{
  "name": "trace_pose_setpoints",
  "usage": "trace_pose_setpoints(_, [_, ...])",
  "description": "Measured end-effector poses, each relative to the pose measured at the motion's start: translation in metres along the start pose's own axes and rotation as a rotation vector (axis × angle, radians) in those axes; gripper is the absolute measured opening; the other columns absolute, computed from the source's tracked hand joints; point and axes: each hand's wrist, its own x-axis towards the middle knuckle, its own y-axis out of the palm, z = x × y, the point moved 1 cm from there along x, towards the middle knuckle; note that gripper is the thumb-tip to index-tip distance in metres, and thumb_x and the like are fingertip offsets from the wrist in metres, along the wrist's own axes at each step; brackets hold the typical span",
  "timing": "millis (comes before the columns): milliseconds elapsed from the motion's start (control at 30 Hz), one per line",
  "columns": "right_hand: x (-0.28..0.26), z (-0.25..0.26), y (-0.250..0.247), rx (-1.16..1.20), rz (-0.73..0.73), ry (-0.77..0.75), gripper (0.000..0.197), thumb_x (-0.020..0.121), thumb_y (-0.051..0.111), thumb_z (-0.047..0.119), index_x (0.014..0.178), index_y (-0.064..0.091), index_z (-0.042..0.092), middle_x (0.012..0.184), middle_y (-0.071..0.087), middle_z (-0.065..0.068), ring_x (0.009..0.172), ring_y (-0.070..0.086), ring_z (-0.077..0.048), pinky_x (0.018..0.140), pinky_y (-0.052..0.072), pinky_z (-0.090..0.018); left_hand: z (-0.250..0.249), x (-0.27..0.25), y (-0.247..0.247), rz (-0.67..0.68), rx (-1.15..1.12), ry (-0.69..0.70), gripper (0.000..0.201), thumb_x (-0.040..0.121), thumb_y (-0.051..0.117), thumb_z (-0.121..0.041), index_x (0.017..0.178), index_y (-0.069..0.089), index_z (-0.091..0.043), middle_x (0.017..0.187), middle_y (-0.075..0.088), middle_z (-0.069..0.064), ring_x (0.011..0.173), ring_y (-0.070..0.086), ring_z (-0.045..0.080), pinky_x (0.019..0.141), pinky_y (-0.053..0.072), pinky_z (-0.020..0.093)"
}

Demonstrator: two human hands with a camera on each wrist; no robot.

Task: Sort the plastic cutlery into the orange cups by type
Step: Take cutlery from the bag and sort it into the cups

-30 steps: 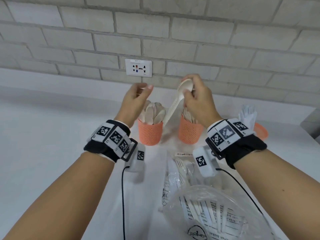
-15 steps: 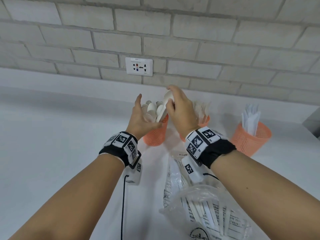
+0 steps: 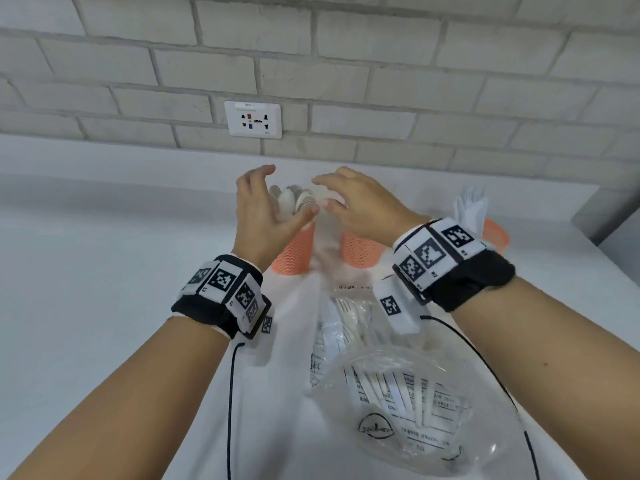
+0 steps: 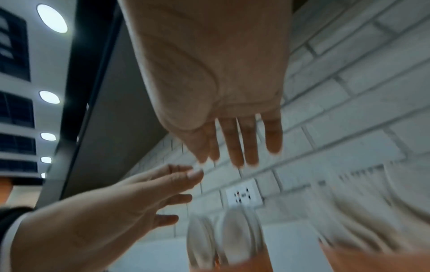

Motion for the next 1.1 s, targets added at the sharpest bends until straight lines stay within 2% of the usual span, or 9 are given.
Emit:
trace_pose_setpoints(100, [-0.038,-0.006,-0.022,0.108,0.05,0.017,0.024,0.092,0.05,0.017,0.111,0.064,0.013,0.088,0.06,0.0,0.073,0.054,-0.008,0.072,0.043,-0.025,-0.036,-0.021,-0.002,0.047,-0.073,0.167,0.026,0.079,0.067,-0.028,0.09,0.054,-0.008,0.101,0.043,0.004,0.09,0.048,0.013,0.081,0.037,0.011])
trace_pose_setpoints(233, [-0.093,-0.017,-0.023,0.247,0.279,0.067,0.013,0.09,0.057,0.016,0.082,0.065,0.007,0.062,0.058,0.003,0.046,0.053,-0.003,0.052,0.042,-0.016,-0.063,-0.063,0.009,0.861,-0.076,0.116,0.024,0.081,0.069,-0.038,0.063,0.063,-0.022,0.094,0.053,-0.005,0.082,0.055,0.0,0.078,0.043,0.017])
trace_pose_setpoints(367, [-0.135,-0.02,-0.009,0.351,0.514,0.151,0.012,0.09,0.058,0.012,0.082,0.066,0.008,0.061,0.063,0.0,0.045,0.057,-0.005,0.047,0.046,-0.016,-0.062,-0.11,0.033,1.386,0.286,-0.01,0.045,0.076,0.061,-0.062,0.105,0.068,-0.029,0.119,0.045,-0.023,0.123,0.043,0.008,0.107,0.033,0.035])
trace_pose_setpoints(467, [-0.163,-0.018,0.008,0.471,0.76,0.23,0.016,0.092,0.052,0.007,0.088,0.067,0.001,0.074,0.068,-0.009,0.055,0.064,-0.01,0.06,0.055,-0.022,-0.062,-0.125,0.05,1.286,0.569,0.068,0.056,0.08,0.064,-0.05,0.129,0.051,-0.026,0.132,0.037,-0.001,0.116,0.049,0.021,0.1,0.042,0.037])
trace_pose_setpoints(533, [-0.178,-0.023,0.023,0.183,0.817,0.25,0.019,0.092,0.05,0.01,0.092,0.068,0.002,0.084,0.07,-0.009,0.065,0.064,-0.012,0.068,0.054,-0.024,-0.062,-0.126,0.054,1.133,0.552,0.068,0.075,0.078,0.072,-0.03,0.14,0.033,-0.017,0.133,0.035,0.008,0.113,0.051,0.027,0.093,0.045,0.032])
trace_pose_setpoints(667, [-0.19,-0.052,0.041,-0.244,0.596,0.421,0.019,0.088,0.044,-0.001,0.071,0.051,0.005,0.073,0.054,-0.006,0.06,0.045,-0.016,0.053,0.037,-0.021,-0.066,-0.128,0.057,0.995,0.508,-0.008,0.089,0.076,0.066,-0.002,0.147,0.014,-0.013,0.141,0.023,0.011,0.096,0.057,0.027,0.066,0.045,0.022])
trace_pose_setpoints(833, [-0.182,-0.072,0.049,-0.081,0.487,0.594,0.033,0.094,0.047,0.023,0.064,0.047,0.008,0.074,0.054,-0.005,0.066,0.05,-0.015,0.059,0.038,-0.022,-0.074,-0.14,0.069,0.974,0.447,-0.11,0.092,0.076,0.062,0.002,0.148,0.008,-0.016,0.139,0.023,0.013,0.08,0.053,0.022,0.047,0.038,0.016])
trace_pose_setpoints(967, [-0.166,-0.068,0.062,0.024,0.32,0.569,0.046,0.092,0.051,0.033,0.122,0.05,-0.002,0.138,0.036,-0.018,0.123,0.042,-0.03,0.099,0.036,-0.034,-0.078,-0.141,0.072,0.97,0.402,-0.134,0.1,0.076,0.065,0.0,0.149,-0.001,-0.017,0.139,0.025,0.013,0.081,0.05,0.019,0.047,0.037,0.015])
trace_pose_setpoints(1100, [-0.16,-0.073,0.067,0.111,0.274,0.745,0.067,0.091,0.045,0.05,0.136,0.037,0.001,0.141,0.042,-0.016,0.129,0.042,-0.029,0.103,0.035,-0.035,-0.079,-0.14,0.07,0.969,0.388,-0.136,0.101,0.075,0.066,0.0,0.149,-0.001,-0.017,0.14,0.024,0.011,0.084,0.049,0.019,0.047,0.037,0.015])
